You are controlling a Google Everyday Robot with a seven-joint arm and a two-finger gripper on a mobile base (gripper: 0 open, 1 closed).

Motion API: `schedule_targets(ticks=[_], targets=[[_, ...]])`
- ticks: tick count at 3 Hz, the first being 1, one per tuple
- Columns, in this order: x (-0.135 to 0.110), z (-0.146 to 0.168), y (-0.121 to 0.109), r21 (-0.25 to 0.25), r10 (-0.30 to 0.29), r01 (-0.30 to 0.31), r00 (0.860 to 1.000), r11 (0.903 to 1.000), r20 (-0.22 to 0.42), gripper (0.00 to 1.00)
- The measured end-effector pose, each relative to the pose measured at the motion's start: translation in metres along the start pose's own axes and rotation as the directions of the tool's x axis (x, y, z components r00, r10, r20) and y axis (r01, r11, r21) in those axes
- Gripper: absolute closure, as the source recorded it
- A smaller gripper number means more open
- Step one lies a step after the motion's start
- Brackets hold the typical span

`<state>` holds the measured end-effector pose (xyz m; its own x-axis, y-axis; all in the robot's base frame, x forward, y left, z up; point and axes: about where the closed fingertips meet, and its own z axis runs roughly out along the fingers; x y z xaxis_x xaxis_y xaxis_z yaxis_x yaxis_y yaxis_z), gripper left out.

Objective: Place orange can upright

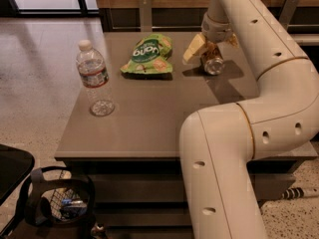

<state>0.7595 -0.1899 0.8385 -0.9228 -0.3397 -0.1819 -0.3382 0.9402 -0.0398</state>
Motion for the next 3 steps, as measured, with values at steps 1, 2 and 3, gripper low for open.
schedule_targets(ticks=[1,2,3], targets=[[0.003,0.006,0.0,-0.016,0.014,-0.014,1.0,0.9998,-0.01,0.0],[0.002,0.014,0.004,-0.045,0.024,-0.025,1.0,0.9987,-0.009,0.0],[0.0,0.017,0.007,-0.058,0.026,-0.027,1.0,0.998,-0.009,0.0]])
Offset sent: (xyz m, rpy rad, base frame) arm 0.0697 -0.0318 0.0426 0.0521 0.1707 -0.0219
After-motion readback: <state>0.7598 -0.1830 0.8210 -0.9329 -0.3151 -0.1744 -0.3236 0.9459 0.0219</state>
